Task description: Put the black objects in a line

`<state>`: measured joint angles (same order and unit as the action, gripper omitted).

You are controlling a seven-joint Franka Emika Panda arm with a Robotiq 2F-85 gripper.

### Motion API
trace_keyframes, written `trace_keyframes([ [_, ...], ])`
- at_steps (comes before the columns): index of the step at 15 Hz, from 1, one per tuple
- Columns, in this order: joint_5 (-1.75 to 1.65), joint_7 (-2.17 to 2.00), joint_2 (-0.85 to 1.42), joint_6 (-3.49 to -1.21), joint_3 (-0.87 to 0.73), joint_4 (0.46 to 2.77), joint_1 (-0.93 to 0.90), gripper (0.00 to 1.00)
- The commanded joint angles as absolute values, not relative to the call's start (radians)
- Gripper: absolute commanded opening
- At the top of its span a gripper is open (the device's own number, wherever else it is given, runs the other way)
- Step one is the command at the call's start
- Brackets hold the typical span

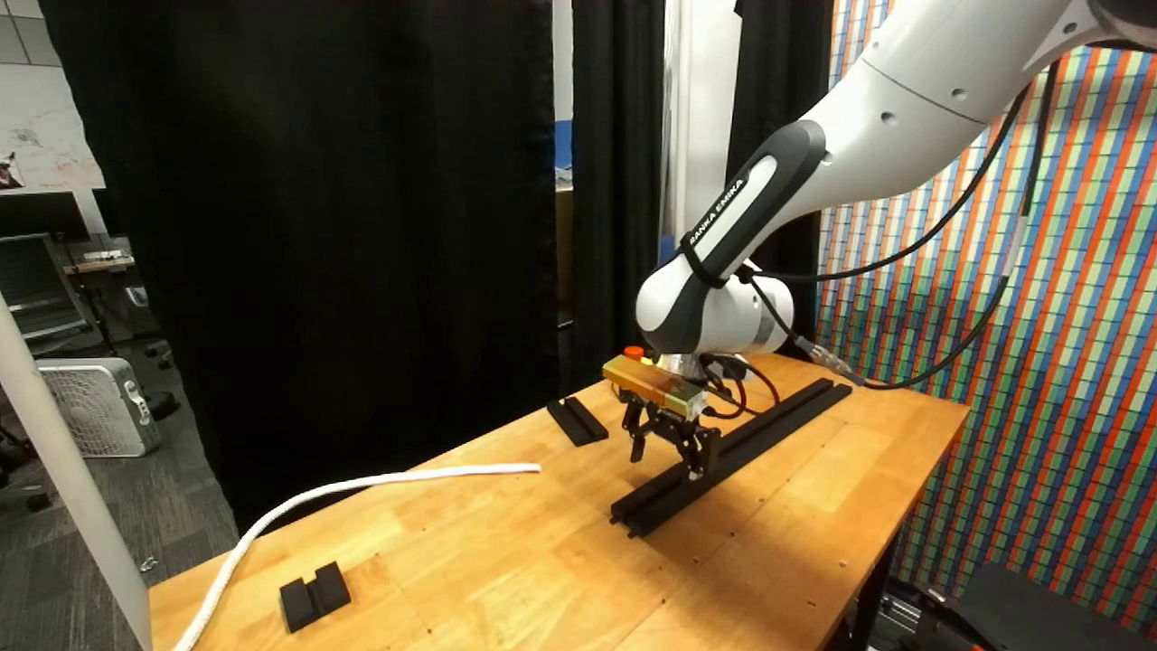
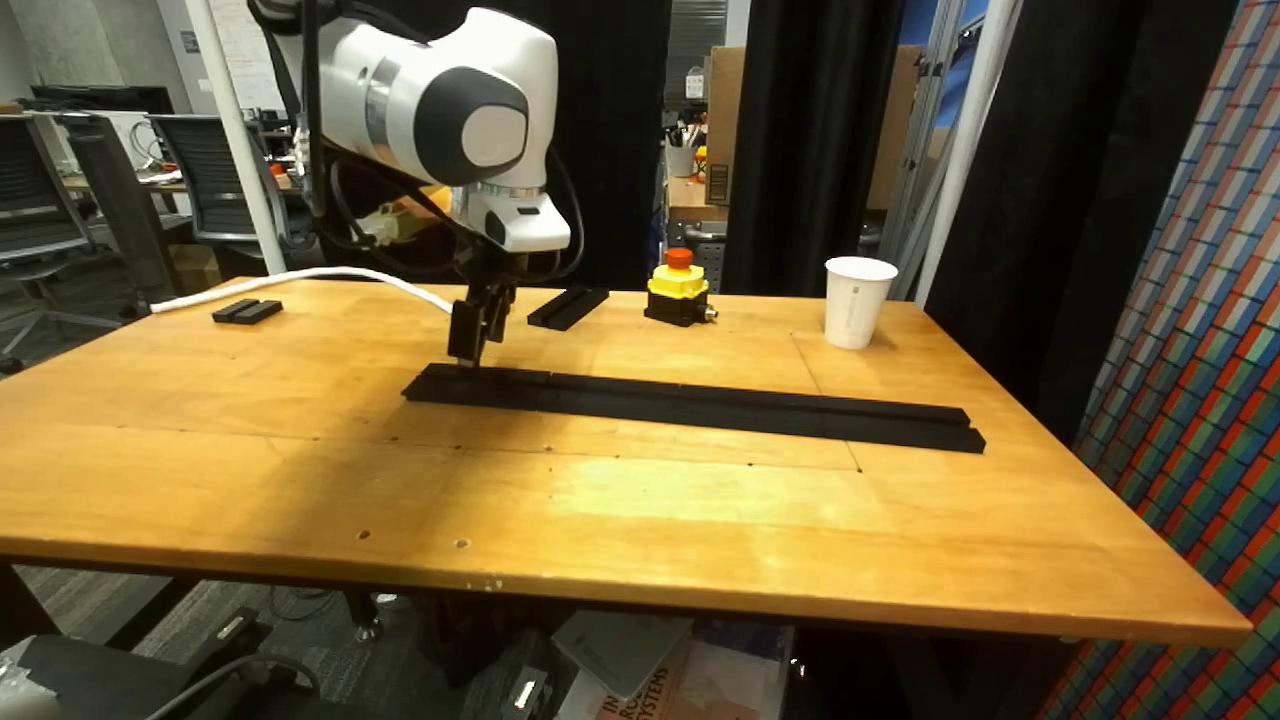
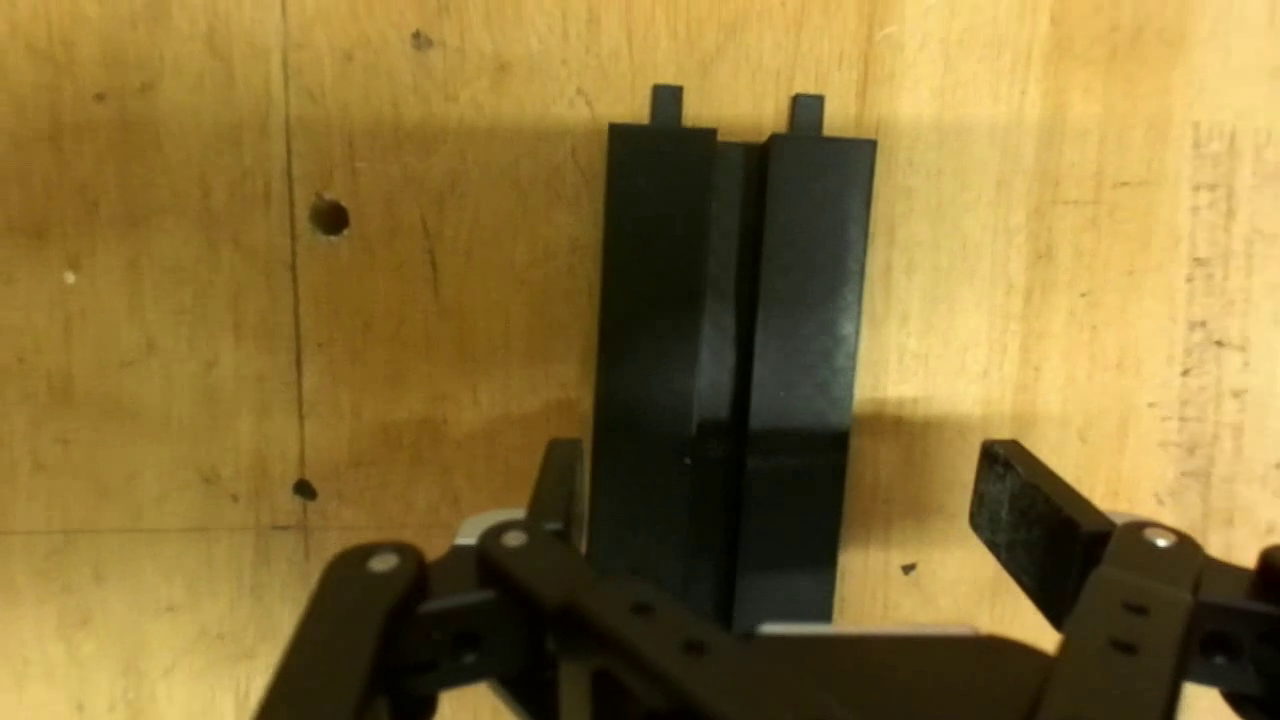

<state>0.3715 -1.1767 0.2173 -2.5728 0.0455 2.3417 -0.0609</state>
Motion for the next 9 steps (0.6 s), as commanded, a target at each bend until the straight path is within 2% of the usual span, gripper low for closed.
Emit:
trace_keyframes([
  [1,0.339,-1.084,0.045,-2.489,0.048,2.404,-0.064,1.0],
  [9,0.298,-0.697,-0.402,-2.013,0.021,2.524,-0.033,1.0],
])
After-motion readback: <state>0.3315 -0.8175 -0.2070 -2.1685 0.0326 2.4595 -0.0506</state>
